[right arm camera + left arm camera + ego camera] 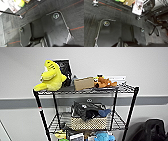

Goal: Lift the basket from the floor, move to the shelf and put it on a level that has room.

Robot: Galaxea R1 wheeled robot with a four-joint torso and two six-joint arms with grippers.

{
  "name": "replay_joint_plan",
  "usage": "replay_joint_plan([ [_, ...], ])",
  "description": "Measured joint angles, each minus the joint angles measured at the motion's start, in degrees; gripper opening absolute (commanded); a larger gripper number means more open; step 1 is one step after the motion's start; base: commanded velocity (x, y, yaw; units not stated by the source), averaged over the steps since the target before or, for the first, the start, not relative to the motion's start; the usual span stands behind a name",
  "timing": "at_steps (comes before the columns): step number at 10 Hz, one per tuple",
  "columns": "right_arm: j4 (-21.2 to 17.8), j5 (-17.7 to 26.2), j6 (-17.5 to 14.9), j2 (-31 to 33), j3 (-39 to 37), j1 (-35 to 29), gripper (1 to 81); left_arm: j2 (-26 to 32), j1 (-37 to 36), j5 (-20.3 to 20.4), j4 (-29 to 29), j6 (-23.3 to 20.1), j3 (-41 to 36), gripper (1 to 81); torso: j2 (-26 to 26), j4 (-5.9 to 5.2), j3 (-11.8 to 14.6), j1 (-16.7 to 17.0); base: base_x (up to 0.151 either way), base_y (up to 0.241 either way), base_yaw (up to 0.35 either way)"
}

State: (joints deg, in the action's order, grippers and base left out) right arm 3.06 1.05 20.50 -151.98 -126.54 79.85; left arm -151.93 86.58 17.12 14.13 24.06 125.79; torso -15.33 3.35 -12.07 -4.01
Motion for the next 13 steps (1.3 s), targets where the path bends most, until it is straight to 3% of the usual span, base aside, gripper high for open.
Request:
replay_joint_plan([
  [9, 4.3, 0.2, -0.1, -17.7, -27.4, 3.5, 81.1, -9.8, 0.3, -5.5, 0.3, 0.0, 14.4, 81.1, 0.0, 0.00, 0.0, 0.0, 0.000, 0.000, 0.000],
  [13, 5.8, 0.1, -0.3, -20.7, -29.5, 5.2, 81.1, -14.5, 0.3, -6.5, 0.3, 0.0, 21.7, 81.1, 0.0, 0.00, 0.0, 0.0, 0.000, 0.000, 0.000],
])
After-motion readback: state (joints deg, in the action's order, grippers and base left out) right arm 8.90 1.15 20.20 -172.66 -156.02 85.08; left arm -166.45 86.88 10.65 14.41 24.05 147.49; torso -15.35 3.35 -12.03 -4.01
